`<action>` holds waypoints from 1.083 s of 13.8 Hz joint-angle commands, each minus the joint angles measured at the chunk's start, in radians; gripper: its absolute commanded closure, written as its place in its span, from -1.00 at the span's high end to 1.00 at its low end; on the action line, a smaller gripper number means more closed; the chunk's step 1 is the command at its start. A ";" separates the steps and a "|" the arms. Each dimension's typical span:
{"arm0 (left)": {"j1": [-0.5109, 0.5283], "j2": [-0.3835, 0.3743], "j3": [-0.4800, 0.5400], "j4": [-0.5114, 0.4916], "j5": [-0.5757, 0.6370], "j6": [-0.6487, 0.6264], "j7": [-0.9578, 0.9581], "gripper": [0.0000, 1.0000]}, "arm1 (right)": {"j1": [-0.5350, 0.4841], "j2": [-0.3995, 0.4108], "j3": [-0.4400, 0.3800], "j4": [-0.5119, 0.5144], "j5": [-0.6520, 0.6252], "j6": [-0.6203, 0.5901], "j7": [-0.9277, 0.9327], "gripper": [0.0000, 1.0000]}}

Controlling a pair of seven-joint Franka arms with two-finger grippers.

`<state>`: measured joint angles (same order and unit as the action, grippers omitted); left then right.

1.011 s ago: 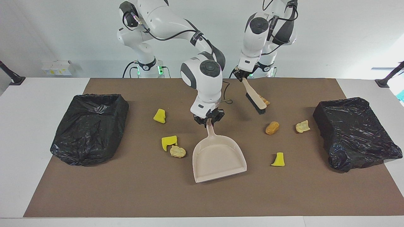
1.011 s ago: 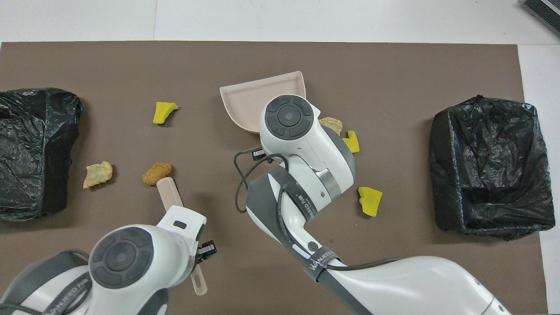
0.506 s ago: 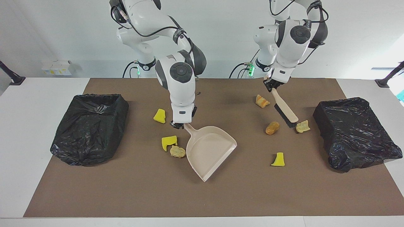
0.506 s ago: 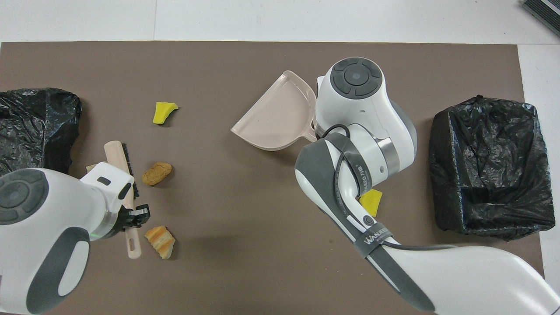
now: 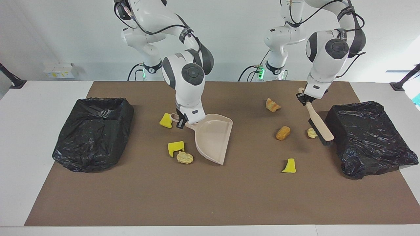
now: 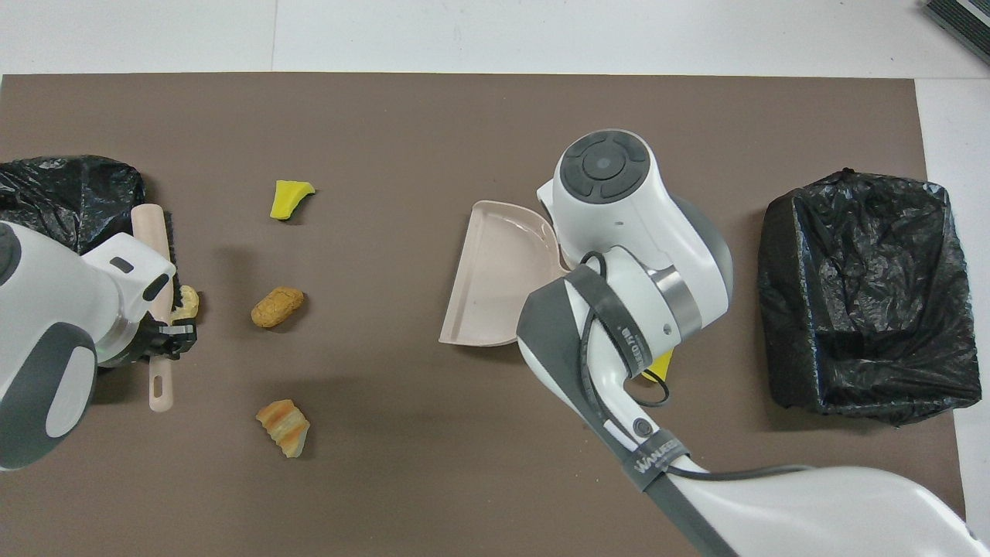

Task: Sweep and dump trash in bin

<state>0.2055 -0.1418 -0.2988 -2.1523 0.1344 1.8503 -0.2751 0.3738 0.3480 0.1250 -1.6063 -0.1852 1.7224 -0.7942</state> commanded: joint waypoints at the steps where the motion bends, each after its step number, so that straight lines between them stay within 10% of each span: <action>1: 0.063 0.033 -0.011 0.005 0.033 0.030 0.051 -1.00 | -0.010 -0.105 0.004 -0.182 -0.037 0.103 -0.097 -1.00; 15: 0.169 0.100 -0.016 -0.124 0.105 0.201 0.218 -1.00 | -0.016 -0.110 0.004 -0.307 -0.028 0.327 -0.131 -1.00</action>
<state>0.3659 -0.0162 -0.3011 -2.2424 0.2219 2.0244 -0.0739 0.3686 0.2555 0.1206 -1.8756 -0.2162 2.0135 -0.8949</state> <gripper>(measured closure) 0.744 0.683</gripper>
